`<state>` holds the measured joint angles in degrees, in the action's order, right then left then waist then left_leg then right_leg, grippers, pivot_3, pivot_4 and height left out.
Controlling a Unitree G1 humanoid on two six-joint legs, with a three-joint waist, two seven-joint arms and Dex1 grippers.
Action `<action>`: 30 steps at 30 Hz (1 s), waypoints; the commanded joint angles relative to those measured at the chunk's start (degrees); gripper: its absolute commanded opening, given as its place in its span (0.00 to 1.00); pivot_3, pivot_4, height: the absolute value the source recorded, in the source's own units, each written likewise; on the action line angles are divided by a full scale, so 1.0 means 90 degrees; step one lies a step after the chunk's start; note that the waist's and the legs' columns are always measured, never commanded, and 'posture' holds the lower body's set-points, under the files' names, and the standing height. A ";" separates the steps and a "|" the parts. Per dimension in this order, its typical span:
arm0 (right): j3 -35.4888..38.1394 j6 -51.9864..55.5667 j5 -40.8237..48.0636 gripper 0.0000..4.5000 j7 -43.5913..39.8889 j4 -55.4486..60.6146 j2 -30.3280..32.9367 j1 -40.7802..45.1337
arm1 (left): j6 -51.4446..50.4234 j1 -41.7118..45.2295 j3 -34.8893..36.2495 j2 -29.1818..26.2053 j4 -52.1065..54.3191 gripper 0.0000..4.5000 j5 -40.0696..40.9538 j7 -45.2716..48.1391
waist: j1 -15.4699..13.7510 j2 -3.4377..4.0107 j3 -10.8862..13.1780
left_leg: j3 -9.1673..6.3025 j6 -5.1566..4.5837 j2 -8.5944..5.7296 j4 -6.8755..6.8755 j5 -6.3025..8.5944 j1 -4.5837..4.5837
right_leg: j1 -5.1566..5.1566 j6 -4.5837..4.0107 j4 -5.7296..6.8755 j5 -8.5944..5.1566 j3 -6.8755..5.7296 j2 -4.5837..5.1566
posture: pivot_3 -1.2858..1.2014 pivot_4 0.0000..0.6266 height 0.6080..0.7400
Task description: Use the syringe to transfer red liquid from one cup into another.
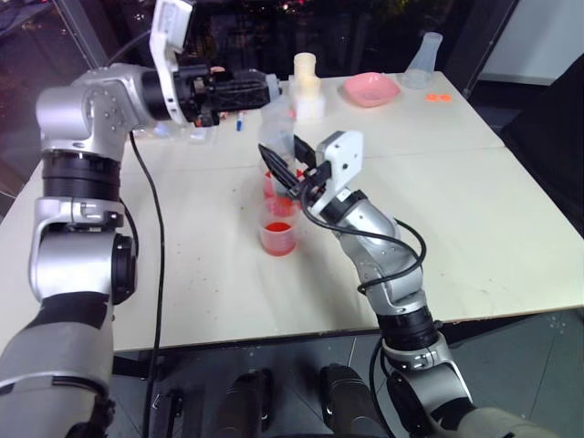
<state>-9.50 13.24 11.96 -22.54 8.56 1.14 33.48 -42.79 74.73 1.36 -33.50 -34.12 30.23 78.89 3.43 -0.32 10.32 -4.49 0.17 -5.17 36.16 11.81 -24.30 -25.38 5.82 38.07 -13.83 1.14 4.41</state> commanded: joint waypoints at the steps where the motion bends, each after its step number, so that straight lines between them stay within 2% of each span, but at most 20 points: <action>1: -0.0065 -0.0114 0.0011 0.31 -0.0046 0.0221 -0.0051 0.0180 | 0.0129 0.0173 -0.0056 0.0107 0.0013 0.31 -0.0087 0.0105 | -0.0003 0.0000 0.0000 | 0.0000 0.0000 0.0000 0.0000 0.0000 0.0000 | 0.0000 0.0000 0.0000 0.0000 0.0000 0.0000 | 0.52 0.24 1.00; 6: -0.0042 -0.0092 -0.0003 0.31 -0.0071 0.0215 -0.0061 0.0193 | 0.0120 0.0083 -0.0110 0.0150 0.0125 0.01 -0.0144 0.0211 | 0.0002 0.0000 0.0000 | 0.0000 0.0000 0.0000 0.0000 0.0000 0.0000 | 0.0000 0.0000 0.0000 0.0000 0.0000 0.0000 | 0.52 0.24 1.00; 30: 0.0186 0.0475 0.0486 0.31 0.0014 0.0401 -0.0329 0.0465 | -0.0255 -0.0522 -0.0347 0.0140 0.0860 0.01 -0.0273 0.0482 | -0.0003 0.0000 0.0000 | -0.0001 0.0000 0.0000 0.0000 0.0000 0.0000 | 0.0000 0.0000 0.0000 0.0000 0.0000 0.0000 | 0.52 0.24 1.00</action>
<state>-8.98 18.20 14.94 -23.43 8.82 -0.58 34.01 -43.56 71.02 0.80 -33.63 -29.77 26.47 80.83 3.40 -0.32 10.32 -4.49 0.17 -5.16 36.17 11.81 -24.30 -25.37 5.82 38.07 -13.83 1.14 4.41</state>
